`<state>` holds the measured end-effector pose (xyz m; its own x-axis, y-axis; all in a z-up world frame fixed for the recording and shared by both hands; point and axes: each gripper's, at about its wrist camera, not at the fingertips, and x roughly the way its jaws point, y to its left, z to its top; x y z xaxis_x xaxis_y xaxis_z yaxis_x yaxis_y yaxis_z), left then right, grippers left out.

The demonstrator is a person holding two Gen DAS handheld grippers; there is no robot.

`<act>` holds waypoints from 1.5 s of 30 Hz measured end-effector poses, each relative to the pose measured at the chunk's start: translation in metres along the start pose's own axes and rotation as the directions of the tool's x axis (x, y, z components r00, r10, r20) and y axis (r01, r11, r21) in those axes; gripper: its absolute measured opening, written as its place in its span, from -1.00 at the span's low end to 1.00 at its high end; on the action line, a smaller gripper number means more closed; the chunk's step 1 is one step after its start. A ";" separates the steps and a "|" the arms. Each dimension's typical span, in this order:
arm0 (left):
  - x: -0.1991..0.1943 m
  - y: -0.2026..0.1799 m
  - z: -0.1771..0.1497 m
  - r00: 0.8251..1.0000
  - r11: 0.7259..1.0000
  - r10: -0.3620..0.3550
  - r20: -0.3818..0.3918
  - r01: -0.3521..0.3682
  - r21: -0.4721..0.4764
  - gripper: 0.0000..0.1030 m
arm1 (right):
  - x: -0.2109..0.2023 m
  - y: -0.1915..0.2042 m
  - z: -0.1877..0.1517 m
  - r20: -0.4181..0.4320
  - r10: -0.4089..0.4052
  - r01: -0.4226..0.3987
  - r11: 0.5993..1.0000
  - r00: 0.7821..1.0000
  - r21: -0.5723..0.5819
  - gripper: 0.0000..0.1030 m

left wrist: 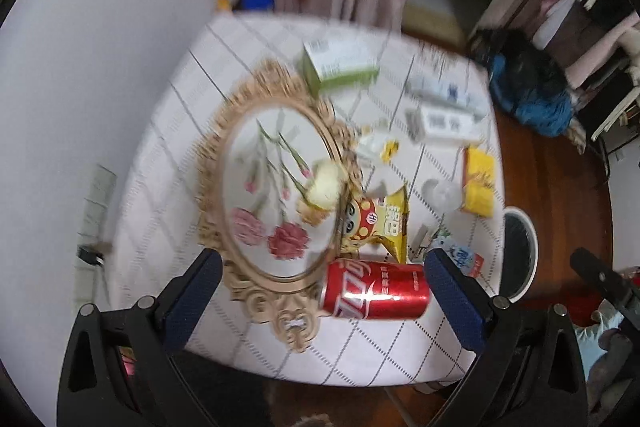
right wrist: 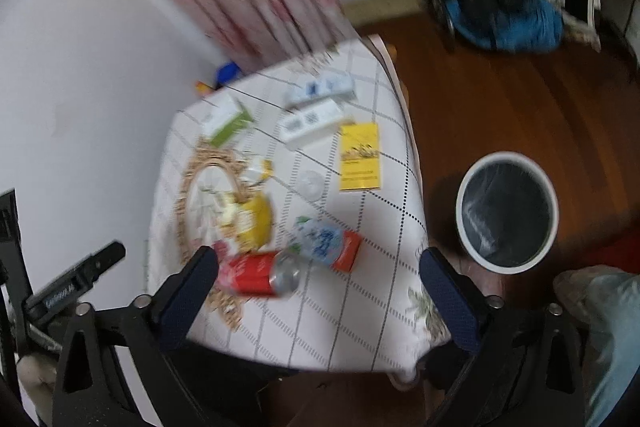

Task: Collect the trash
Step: 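Grasp the yellow snack bag with the left tool while the right grasps the yellow HAOMAO box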

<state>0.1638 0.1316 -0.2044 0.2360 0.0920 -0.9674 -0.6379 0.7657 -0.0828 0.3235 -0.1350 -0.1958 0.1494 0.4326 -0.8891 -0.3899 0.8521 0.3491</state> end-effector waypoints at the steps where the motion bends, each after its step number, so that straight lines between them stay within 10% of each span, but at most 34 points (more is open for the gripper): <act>1: 0.019 -0.004 0.004 0.999 1.000 -0.020 -0.047 0.020 -0.003 1.00 | 0.018 -0.005 0.007 -0.019 -0.008 0.008 1.000 1.000 0.010 0.71; 10: 0.121 -0.031 0.022 0.960 0.995 -0.097 -0.265 0.099 -0.005 0.78 | 0.148 -0.033 0.060 -0.185 -0.068 0.082 0.994 0.980 0.069 0.70; 20: 0.129 -0.041 0.020 0.963 0.996 -0.086 -0.256 0.085 -0.015 0.28 | 0.220 -0.014 0.084 -0.246 -0.157 0.169 0.985 0.956 0.029 0.71; 25: 0.128 -0.052 0.017 0.967 0.998 -0.063 -0.247 0.068 0.011 0.28 | 0.224 0.005 0.080 -0.216 -0.271 0.258 0.962 0.938 -0.084 0.12; 45: 0.156 -0.076 0.030 0.982 0.996 -0.016 -0.186 0.031 0.080 0.00 | 0.197 0.006 0.019 -0.231 -0.351 0.301 0.926 0.907 -0.227 0.14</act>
<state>0.2713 0.1072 -0.3415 0.1060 -0.0401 -0.9936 -0.5693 0.8168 -0.0937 0.3682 -0.0392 -0.3632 0.0625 0.0251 -0.9977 -0.5223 0.8527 -0.0112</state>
